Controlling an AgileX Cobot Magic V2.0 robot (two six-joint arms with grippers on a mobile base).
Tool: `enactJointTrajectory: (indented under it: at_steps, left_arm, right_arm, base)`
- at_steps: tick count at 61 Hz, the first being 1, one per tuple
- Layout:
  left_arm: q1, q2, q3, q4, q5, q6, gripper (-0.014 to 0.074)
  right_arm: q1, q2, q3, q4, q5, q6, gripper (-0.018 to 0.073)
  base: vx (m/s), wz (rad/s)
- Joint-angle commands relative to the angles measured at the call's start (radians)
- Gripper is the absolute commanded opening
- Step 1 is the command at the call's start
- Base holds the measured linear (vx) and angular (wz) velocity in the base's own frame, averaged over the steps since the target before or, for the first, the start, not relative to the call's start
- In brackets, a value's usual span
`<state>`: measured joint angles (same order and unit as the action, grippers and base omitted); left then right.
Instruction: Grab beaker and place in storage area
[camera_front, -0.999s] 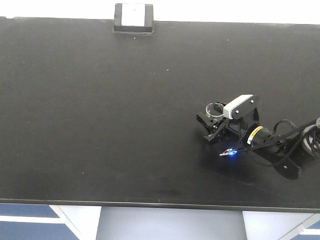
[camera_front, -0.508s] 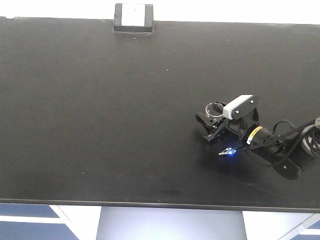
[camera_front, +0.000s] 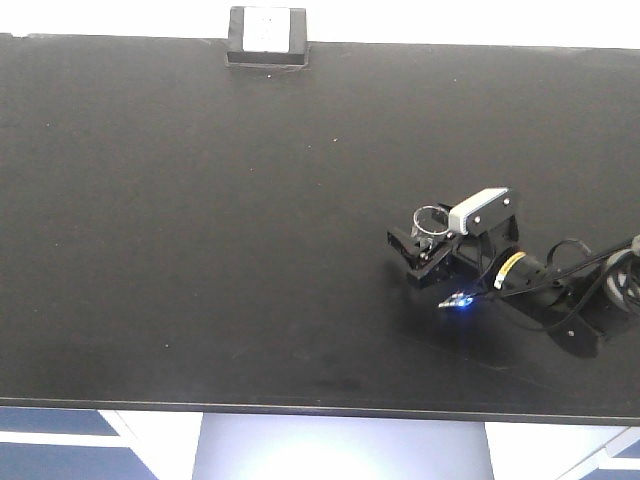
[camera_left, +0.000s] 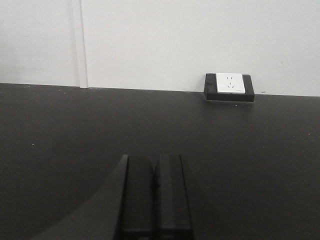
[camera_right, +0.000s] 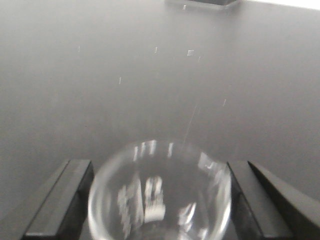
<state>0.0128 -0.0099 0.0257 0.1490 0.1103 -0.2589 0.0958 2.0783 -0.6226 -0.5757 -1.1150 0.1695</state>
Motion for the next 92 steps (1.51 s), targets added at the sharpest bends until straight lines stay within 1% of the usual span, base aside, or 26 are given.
enactJointTrajectory:
  at_steps: [1, 5, 9, 17, 25, 32, 33, 37, 43, 50, 51, 55, 58, 62, 63, 66, 67, 72, 79, 92]
  left_arm:
    - [-0.006, -0.018, 0.022, -0.006, -0.085, -0.006, -0.0008]
    - [-0.006, -0.018, 0.022, -0.006, -0.085, -0.006, -0.0008]
    - [-0.006, -0.018, 0.022, -0.006, -0.085, -0.006, -0.0008]
    - [-0.006, -0.018, 0.022, -0.006, -0.085, -0.006, -0.0008]
    - [-0.006, -0.018, 0.022, -0.006, -0.085, -0.006, -0.0008]
    - [-0.006, -0.018, 0.022, -0.006, -0.085, -0.006, -0.0008]
    - [-0.006, -0.018, 0.022, -0.006, -0.085, -0.006, -0.0008]
    - [-0.006, -0.018, 0.022, -0.006, -0.085, -0.006, -0.0008]
    - [-0.006, -0.018, 0.022, -0.006, -0.085, -0.006, -0.0008]
    - [-0.006, -0.018, 0.022, -0.006, -0.085, -0.006, -0.0008]
    - [-0.006, -0.018, 0.022, -0.006, -0.085, -0.006, -0.0008]
    - [-0.006, -0.018, 0.022, -0.006, -0.085, -0.006, -0.0008]
    - [-0.006, -0.018, 0.022, -0.006, -0.085, -0.006, -0.0008]
    - [-0.006, -0.018, 0.022, -0.006, -0.085, -0.006, -0.0008]
    - [-0.006, -0.018, 0.022, -0.006, -0.085, -0.006, -0.0008]
    - [-0.006, -0.018, 0.022, -0.006, -0.085, -0.006, -0.0008]
    - [-0.006, -0.018, 0.022, -0.006, -0.085, -0.006, -0.0008]
    - [-0.006, -0.018, 0.022, -0.006, -0.085, -0.006, -0.0008]
    - [-0.006, -0.018, 0.022, -0.006, -0.085, -0.006, -0.0008]
    - [-0.006, -0.018, 0.022, -0.006, -0.085, -0.006, -0.0008]
  right_arm:
    - [-0.003, -0.116, -0.012, 0.000, 0.038, 0.019, 0.0575]
    - [-0.003, -0.170, -0.012, 0.000, 0.156, 0.053, 0.0575]
    - [-0.003, -0.223, -0.012, -0.007, 0.287, 0.109, 0.0575]
    - [-0.003, -0.323, -0.012, -0.074, 0.489, 0.222, 0.0575]
    - [-0.003, -0.419, -0.012, -0.138, 0.552, 0.285, 0.0575]
    - [-0.003, -0.495, -0.012, -0.149, 0.561, 0.325, 0.0575]
    - [-0.003, -0.574, -0.012, -0.172, 0.603, 0.396, 0.0575]
    - [-0.003, -0.625, -0.012, -0.196, 0.639, 0.444, 0.0575]
    - [-0.003, -0.716, -0.012, -0.245, 0.738, 0.535, 0.0574]
    - [-0.003, -0.871, -0.012, -0.341, 0.922, 0.719, 0.0547]
    - [-0.002, -0.893, -0.012, -0.360, 0.958, 0.757, 0.0537]
    - [0.008, -1.010, -0.012, -0.411, 1.055, 0.843, 0.0490]
    - [0.021, -1.082, -0.012, -0.423, 1.115, 0.868, 0.0441]
    - [0.054, -1.192, -0.012, -0.422, 1.192, 0.866, 0.0319]
    - [0.067, -1.212, -0.012, -0.421, 1.208, 0.866, 0.0275]
    - [0.092, -1.278, -0.012, -0.415, 1.260, 0.865, 0.0181]
    - [0.104, -1.302, -0.012, -0.413, 1.286, 0.865, 0.0134]
    - [0.142, -1.369, -0.012, -0.408, 1.376, 0.865, -0.0015]
    - [0.178, -1.444, -0.012, -0.387, 1.466, 0.865, -0.0011]
    - [0.187, -1.528, -0.012, -0.389, 1.477, 0.865, -0.0008]
  base:
    - [0.00, 0.00]
    - [0.00, 0.00]
    - [0.00, 0.00]
    - [0.00, 0.00]
    - [0.00, 0.00]
    - [0.00, 0.00]
    - [0.00, 0.00]
    - [0.00, 0.00]
    - [0.00, 0.00]
    - [0.00, 0.00]
    - [0.00, 0.00]
    - [0.00, 0.00]
    - [0.00, 0.00]
    - [0.00, 0.00]
    - [0.00, 0.00]
    - [0.00, 0.00]
    - [0.00, 0.00]
    - [0.00, 0.00]
    - [0.00, 0.00]
    - [0.00, 0.00]
